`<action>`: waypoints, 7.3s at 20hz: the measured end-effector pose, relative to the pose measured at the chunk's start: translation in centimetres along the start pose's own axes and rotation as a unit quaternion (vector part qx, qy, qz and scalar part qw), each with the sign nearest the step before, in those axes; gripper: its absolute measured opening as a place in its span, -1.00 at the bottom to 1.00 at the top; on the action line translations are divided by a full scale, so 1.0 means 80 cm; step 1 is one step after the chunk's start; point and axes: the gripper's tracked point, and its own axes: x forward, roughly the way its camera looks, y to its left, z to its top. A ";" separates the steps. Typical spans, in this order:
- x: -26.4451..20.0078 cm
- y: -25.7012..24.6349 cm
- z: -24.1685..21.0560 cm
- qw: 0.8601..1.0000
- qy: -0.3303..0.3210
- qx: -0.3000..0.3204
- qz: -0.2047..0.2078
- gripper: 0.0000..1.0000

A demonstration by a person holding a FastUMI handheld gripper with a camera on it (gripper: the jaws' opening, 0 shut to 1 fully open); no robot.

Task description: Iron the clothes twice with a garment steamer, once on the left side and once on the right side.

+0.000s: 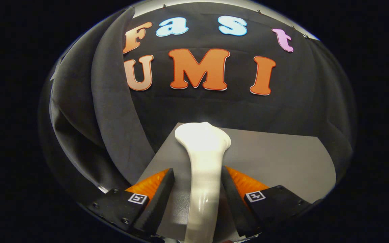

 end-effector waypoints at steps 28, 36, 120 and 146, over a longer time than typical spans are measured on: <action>-0.213 0.062 -0.009 0.964 -0.245 0.081 -0.068 -0.14; -0.328 0.231 -0.016 0.940 -0.336 0.058 -0.027 -0.15; -0.185 0.485 0.055 0.950 -0.300 -0.009 0.087 -0.15; -0.116 0.519 -0.052 0.964 -0.241 -0.067 0.087 -0.15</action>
